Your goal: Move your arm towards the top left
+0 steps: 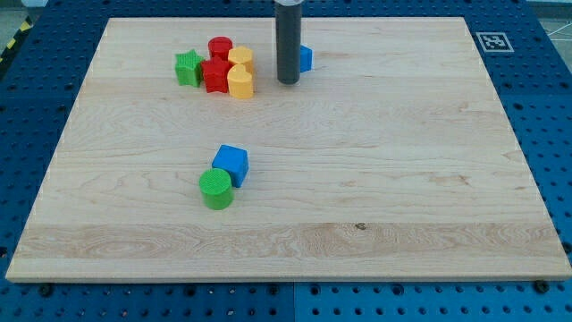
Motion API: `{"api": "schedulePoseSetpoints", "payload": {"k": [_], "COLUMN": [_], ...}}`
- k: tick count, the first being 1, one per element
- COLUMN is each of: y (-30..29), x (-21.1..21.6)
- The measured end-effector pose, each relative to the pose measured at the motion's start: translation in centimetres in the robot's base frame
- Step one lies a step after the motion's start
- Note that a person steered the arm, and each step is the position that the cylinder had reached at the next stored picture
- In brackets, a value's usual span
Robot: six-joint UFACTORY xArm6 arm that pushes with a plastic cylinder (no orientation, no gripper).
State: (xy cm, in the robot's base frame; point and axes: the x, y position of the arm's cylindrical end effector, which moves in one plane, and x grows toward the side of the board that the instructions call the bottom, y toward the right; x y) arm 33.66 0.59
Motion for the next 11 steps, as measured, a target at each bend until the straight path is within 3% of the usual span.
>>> {"api": "schedulePoseSetpoints", "payload": {"k": [2, 4, 7, 9, 11], "y": [-2.1, -9.2, -20.5, -24.9, -24.6], "x": [4.2, 6.9, 7.3, 1.5, -6.6]}}
